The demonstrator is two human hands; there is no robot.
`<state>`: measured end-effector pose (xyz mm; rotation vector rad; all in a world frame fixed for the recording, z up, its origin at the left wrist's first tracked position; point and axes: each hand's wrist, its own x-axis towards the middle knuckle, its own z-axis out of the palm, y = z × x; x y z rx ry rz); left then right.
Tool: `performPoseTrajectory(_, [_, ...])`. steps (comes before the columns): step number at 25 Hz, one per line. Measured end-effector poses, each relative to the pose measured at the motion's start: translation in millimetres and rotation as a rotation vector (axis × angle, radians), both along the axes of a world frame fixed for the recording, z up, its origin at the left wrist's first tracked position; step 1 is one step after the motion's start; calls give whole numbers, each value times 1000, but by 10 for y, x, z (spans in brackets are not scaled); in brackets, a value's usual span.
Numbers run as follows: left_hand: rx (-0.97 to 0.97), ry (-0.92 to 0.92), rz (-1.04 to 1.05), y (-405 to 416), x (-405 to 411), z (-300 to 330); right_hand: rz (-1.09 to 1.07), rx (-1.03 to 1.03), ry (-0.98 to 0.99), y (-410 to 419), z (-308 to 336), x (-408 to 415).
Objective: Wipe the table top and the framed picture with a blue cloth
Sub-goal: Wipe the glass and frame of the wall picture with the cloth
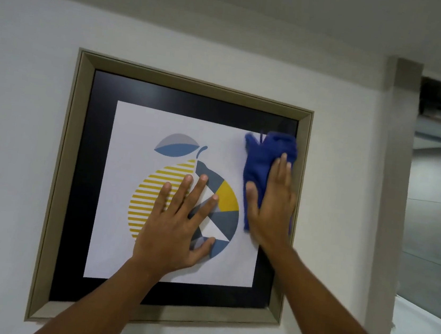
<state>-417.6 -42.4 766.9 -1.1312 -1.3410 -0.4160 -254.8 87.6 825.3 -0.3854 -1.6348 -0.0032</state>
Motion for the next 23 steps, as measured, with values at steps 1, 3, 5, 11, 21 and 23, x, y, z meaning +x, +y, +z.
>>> performPoseTrajectory(1, [3,-7,-6,6,-3,-2,-15,7,15,15,278,-4])
performPoseTrajectory(3, [9,-21,-17,11,7,-13,-56,25,34,32,576,-17])
performPoseTrajectory(5, [-5,-19,-16,-2,18,-12,-93,43,54,19,520,-43])
performPoseTrajectory(11, [0,-80,-15,-6,55,-56,-96,18,-30,-35,-904,66])
performPoseTrajectory(21, [-272,-337,-257,365,1113,-1323,-414,-4,-481,-35,-2050,946])
performPoseTrajectory(23, [-360,-346,-286,499,1339,-1484,-395,-66,-448,-16,-2301,1173])
